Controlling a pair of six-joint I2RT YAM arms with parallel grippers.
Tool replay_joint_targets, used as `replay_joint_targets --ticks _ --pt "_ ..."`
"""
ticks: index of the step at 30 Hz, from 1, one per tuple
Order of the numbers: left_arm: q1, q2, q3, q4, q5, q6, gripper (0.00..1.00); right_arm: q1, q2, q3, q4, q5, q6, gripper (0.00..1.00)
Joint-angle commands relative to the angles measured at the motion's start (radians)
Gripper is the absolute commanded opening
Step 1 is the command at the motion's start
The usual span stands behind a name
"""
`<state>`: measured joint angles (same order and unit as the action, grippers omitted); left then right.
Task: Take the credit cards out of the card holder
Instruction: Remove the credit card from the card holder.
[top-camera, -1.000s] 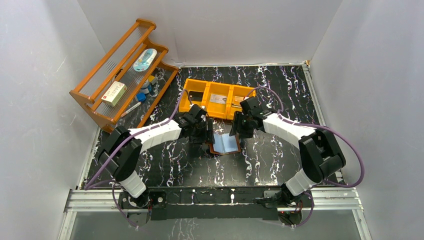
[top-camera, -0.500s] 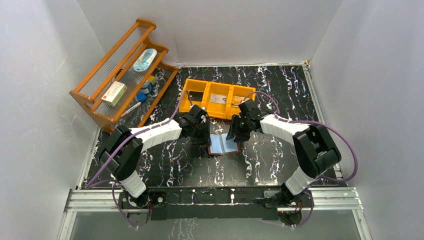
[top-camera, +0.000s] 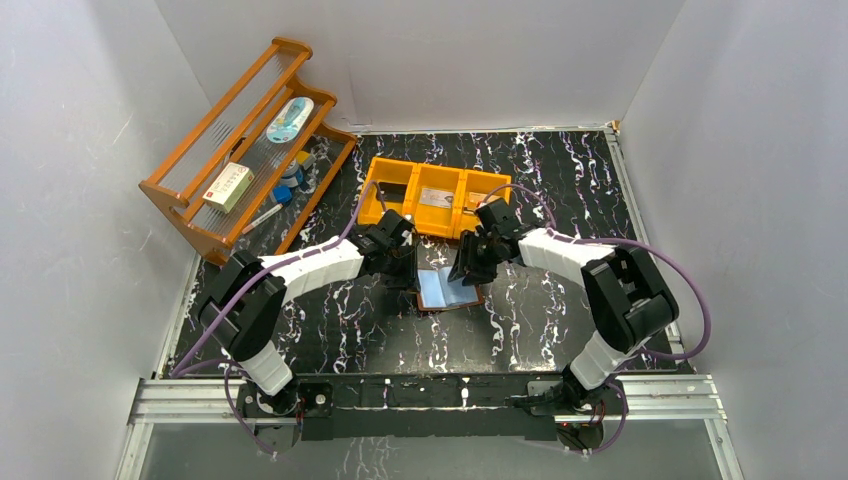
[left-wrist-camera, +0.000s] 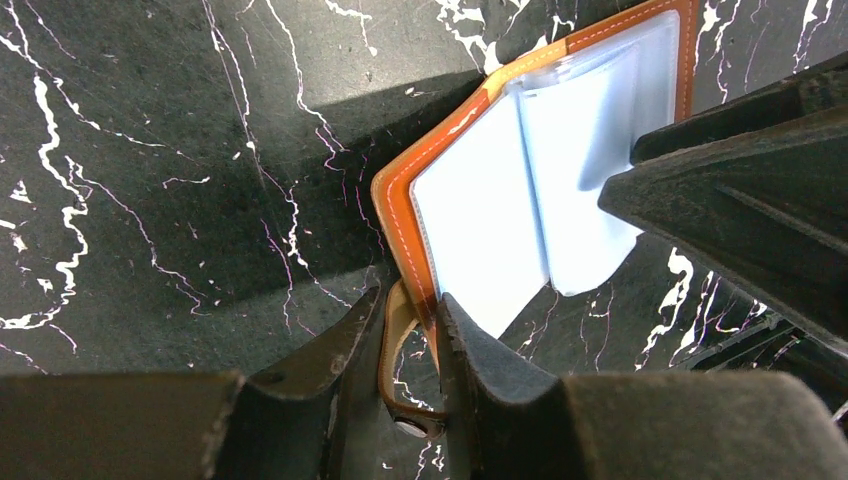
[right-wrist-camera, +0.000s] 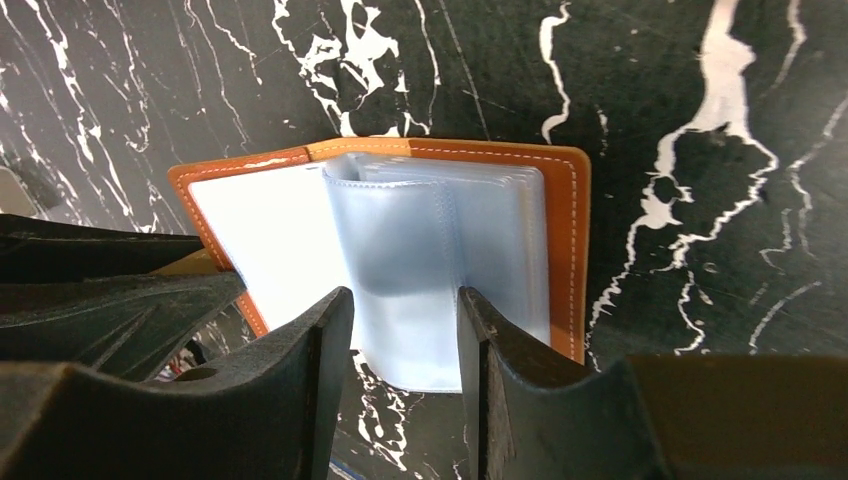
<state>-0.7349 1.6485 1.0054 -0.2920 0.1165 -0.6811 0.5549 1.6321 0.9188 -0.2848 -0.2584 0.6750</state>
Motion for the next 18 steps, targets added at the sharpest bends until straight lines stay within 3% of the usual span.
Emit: replay_joint_targets --ticks 1,18 --pt "-0.001 0.007 -0.001 0.001 0.038 0.005 0.22 0.01 0.03 0.013 0.034 -0.064 0.003 0.51" --pt "-0.001 -0.014 -0.031 0.004 0.018 -0.008 0.2 0.05 0.056 0.039 0.226 -0.303 0.091 0.54"
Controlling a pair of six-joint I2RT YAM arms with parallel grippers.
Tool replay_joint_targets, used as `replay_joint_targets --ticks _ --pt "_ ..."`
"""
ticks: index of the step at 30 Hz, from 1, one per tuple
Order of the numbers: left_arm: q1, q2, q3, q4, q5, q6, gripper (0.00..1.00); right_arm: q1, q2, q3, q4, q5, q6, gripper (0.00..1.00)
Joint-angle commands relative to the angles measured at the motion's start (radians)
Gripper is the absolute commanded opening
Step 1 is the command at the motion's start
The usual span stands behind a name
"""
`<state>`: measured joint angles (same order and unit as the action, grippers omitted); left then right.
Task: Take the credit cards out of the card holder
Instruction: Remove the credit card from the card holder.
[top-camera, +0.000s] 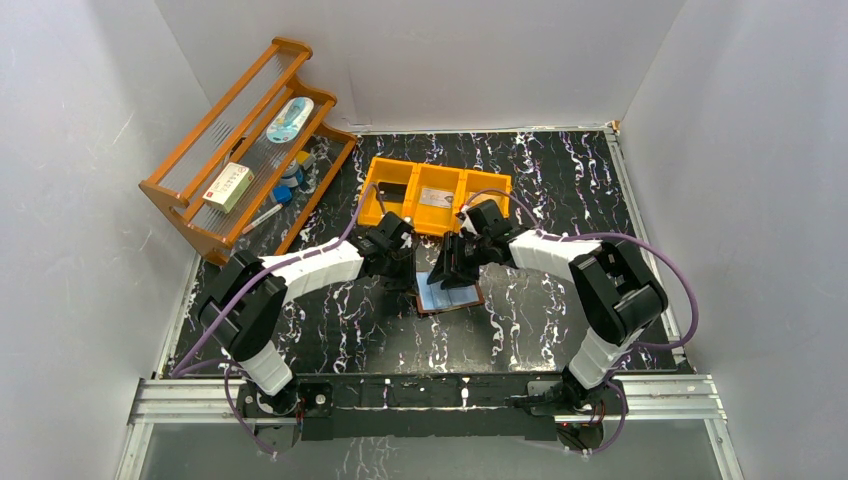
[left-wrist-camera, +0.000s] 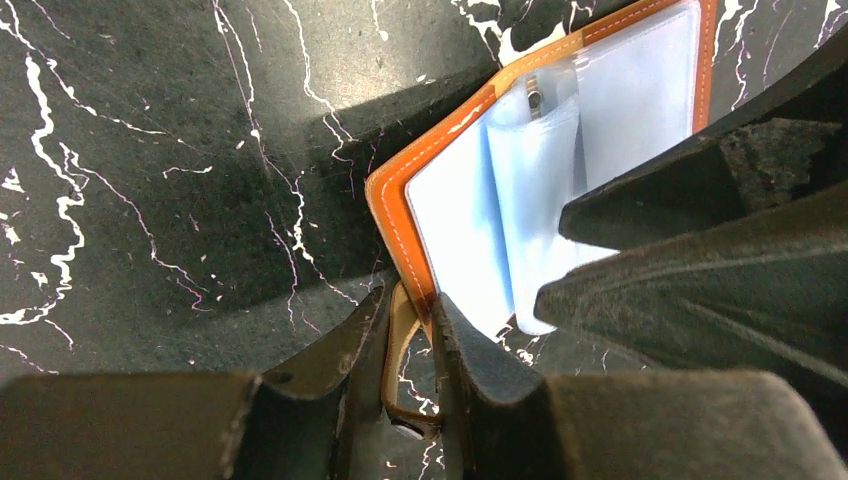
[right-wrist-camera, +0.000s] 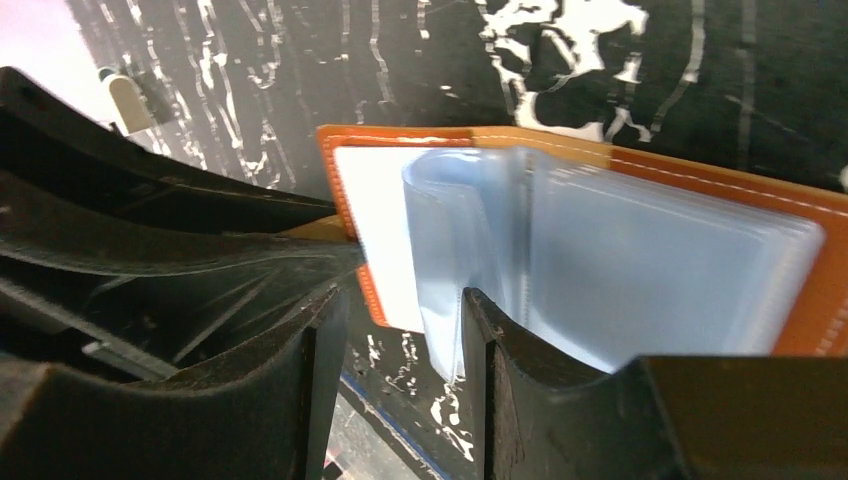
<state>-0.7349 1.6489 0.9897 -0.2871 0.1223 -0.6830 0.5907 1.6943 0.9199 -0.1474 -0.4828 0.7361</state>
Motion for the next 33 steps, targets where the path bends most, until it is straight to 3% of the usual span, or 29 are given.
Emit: replay_joint_targets --ticks 1,15,17,20,24,33 --pt "-0.001 -0.015 -0.018 -0.001 0.011 -0.008 0.2 0.014 -0.006 0.039 0.095 -0.088 0.033 0.54" --pt "-0.001 -0.007 -0.032 -0.001 -0.001 -0.013 0.17 0.019 -0.053 0.098 0.06 -0.145 -0.012 0.57" --pt "0.0 -0.008 -0.035 -0.003 -0.003 -0.016 0.17 0.02 -0.085 0.132 -0.023 -0.045 -0.045 0.58" --pt "-0.001 -0.011 -0.036 -0.003 -0.006 -0.018 0.17 0.006 -0.13 0.14 -0.169 0.233 -0.064 0.63" --pt "-0.001 -0.013 -0.033 -0.002 -0.001 -0.018 0.17 -0.045 -0.14 0.084 -0.231 0.355 -0.06 0.64" --pt "-0.001 -0.007 -0.022 -0.003 0.008 -0.009 0.16 -0.059 -0.1 0.023 -0.163 0.224 -0.074 0.61"
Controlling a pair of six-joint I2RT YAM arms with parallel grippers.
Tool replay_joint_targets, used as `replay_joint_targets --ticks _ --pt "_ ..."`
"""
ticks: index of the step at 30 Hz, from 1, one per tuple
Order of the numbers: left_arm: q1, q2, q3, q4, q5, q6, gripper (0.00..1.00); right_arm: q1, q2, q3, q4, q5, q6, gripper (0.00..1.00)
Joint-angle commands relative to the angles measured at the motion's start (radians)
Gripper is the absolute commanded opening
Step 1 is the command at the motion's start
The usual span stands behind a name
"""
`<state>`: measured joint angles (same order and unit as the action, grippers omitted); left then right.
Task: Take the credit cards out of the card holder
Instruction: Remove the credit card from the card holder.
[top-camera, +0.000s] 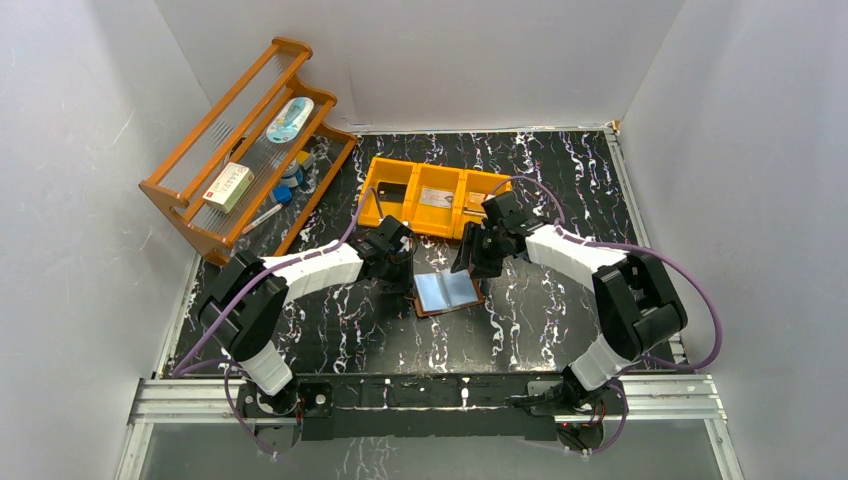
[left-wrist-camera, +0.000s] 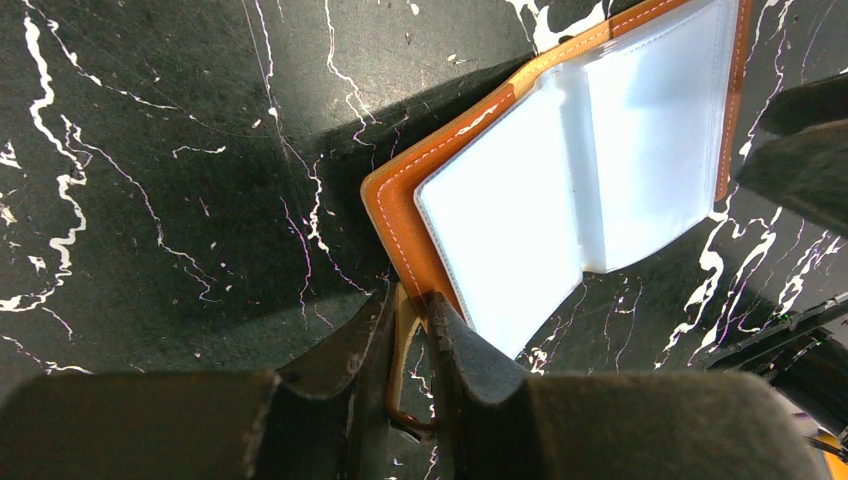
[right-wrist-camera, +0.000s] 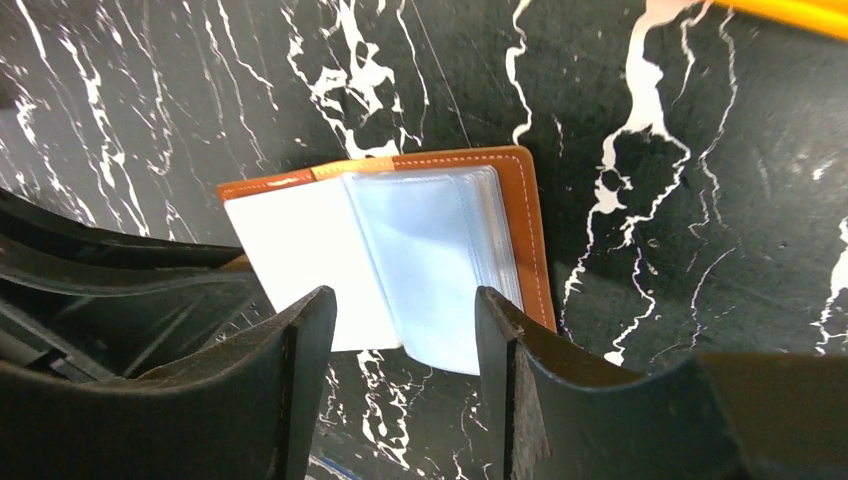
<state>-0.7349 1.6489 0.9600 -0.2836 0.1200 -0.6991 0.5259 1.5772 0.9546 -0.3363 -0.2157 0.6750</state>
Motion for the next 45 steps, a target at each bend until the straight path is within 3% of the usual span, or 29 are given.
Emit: replay_joint_targets --ticks 1,8,22,45 --pt "-0.001 -0.005 0.009 -0.006 0.009 0.006 0.16 0.006 0.021 -0.018 0.037 -0.055 -0.009 0.61" --pt "-0.001 -0.006 0.011 -0.008 0.012 0.007 0.16 0.008 0.075 -0.021 0.013 -0.022 -0.014 0.59" --pt "-0.001 0.002 0.02 -0.012 0.015 0.012 0.15 0.022 0.026 0.041 -0.058 0.065 -0.063 0.6" --pt "-0.001 0.016 0.026 -0.008 0.03 0.01 0.15 0.056 0.085 0.019 -0.01 -0.033 -0.052 0.55"
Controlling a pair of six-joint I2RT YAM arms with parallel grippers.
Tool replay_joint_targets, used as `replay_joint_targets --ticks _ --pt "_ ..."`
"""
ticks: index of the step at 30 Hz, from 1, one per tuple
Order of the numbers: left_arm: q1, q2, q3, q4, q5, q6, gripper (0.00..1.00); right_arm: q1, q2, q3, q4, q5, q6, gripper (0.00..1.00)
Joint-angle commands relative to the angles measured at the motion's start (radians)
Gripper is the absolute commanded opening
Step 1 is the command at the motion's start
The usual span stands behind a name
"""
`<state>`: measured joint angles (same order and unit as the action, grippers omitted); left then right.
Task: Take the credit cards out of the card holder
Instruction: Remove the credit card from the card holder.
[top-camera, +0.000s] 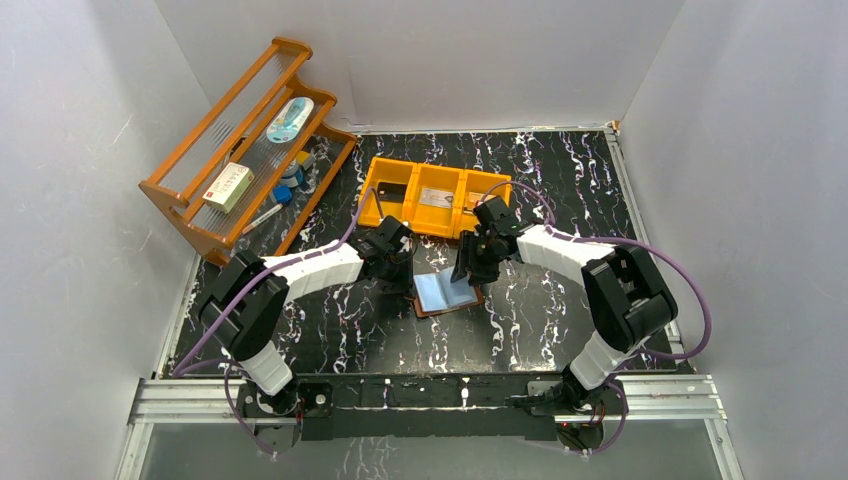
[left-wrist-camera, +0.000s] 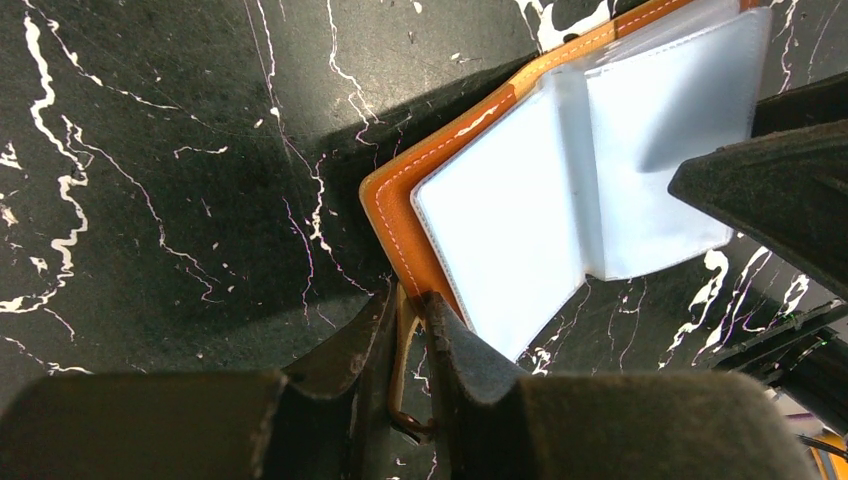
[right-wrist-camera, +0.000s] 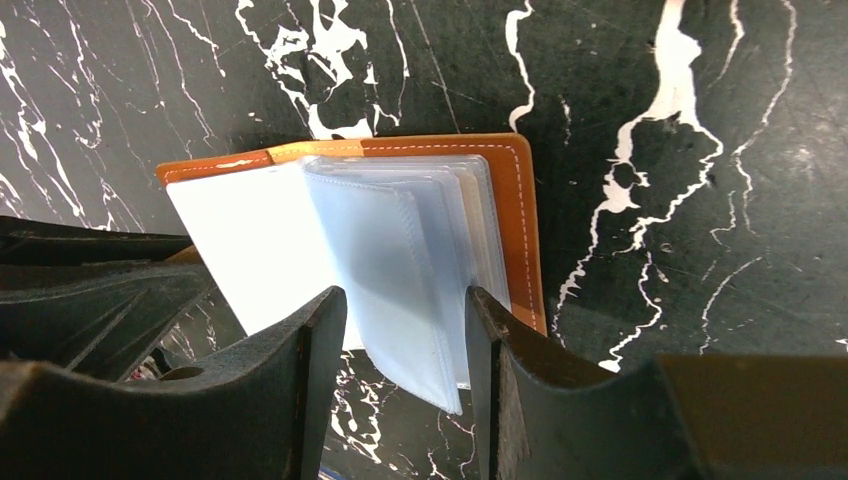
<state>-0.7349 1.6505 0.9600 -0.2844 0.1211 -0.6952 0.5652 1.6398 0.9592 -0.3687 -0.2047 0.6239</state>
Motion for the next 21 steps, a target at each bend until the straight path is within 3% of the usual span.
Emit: replay_joint_targets --ticks 1,21 --pt "-0.001 0.016 0.026 -0.007 0.03 0.006 0.14 0.02 0.021 0.019 0.021 -0.045 -0.004 0.55" --pt "-0.001 0.011 0.024 -0.006 0.023 0.003 0.14 0.043 0.029 0.035 0.198 -0.297 0.096 0.56"
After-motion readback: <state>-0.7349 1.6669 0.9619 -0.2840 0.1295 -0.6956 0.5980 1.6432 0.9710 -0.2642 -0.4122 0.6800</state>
